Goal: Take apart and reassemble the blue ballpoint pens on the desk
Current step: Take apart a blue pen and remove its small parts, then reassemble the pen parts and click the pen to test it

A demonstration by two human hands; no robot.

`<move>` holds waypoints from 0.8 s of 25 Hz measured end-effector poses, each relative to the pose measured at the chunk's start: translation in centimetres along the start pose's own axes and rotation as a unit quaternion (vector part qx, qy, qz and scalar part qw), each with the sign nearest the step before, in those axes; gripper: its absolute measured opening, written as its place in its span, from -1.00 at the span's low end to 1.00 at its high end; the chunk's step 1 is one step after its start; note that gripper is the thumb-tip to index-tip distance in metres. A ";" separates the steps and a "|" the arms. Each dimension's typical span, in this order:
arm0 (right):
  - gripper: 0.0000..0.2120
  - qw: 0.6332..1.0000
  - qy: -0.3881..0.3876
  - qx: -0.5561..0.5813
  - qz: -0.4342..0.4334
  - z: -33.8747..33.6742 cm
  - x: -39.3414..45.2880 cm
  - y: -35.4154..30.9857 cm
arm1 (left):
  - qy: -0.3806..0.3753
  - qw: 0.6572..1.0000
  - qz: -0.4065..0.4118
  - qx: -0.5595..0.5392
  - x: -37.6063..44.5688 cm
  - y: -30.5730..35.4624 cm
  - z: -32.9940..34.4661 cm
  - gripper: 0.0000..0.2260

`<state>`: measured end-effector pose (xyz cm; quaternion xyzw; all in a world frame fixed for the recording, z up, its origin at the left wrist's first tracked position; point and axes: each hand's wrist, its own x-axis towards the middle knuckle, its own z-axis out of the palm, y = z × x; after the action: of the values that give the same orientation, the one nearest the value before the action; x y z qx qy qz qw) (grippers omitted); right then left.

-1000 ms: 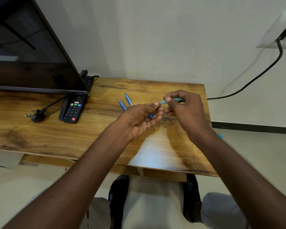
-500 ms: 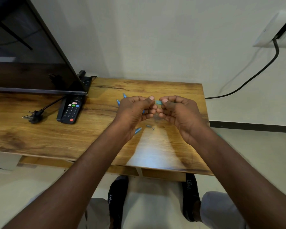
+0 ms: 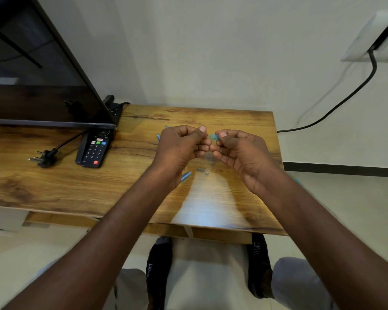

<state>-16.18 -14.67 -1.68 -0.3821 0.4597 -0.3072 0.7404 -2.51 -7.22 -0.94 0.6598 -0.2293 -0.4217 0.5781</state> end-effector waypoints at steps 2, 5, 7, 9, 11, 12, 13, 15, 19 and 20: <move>-0.87 1.000 -0.005 0.011 0.006 0.0 0.0 0.0 | 0.004 1.000 0.009 0.006 -0.1 0.1 0.0 -0.79; -0.86 0.999 -0.013 0.020 0.022 0.1 -0.1 -0.1 | 0.017 0.999 0.027 0.017 -0.2 0.3 0.0 -0.80; -0.85 0.999 -0.022 0.019 0.038 0.0 -0.3 -0.2 | 0.026 0.998 0.043 0.032 -0.2 0.4 0.0 -0.78; -0.85 0.998 -0.027 0.019 0.053 -0.1 -0.4 -0.3 | 0.042 0.996 0.058 0.055 -0.1 0.6 0.1 -0.77; -0.82 0.997 -0.037 0.012 0.066 -0.2 -0.5 -0.5 | 0.061 0.992 0.076 0.075 0.0 0.8 0.1 -0.76; -0.81 0.997 -0.043 0.007 0.070 -0.3 -0.5 -0.5 | 0.070 0.991 0.083 0.083 0.1 0.9 0.0 -0.75; -0.80 0.996 -0.048 0.002 0.073 -0.3 -0.5 -0.6 | 0.074 0.989 0.090 0.086 0.3 0.9 -0.2 -0.74; -0.81 0.996 -0.055 -0.008 0.076 -0.4 -0.4 -0.6 | 0.073 0.988 0.102 0.085 0.4 1.1 -0.5 -0.74; -0.82 0.995 -0.057 -0.015 0.076 -0.4 -0.3 -0.5 | 0.074 0.985 0.124 0.095 0.4 1.4 -1.2 -0.80; -0.82 0.995 -0.055 -0.018 0.075 -0.4 -0.3 -0.5 | 0.079 0.984 0.128 0.096 0.5 1.5 -1.3 -0.80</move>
<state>-16.73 -14.82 -1.21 -0.3758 0.4510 -0.2210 0.7788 -0.88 -7.17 0.29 0.7084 -0.3050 -0.2669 0.5779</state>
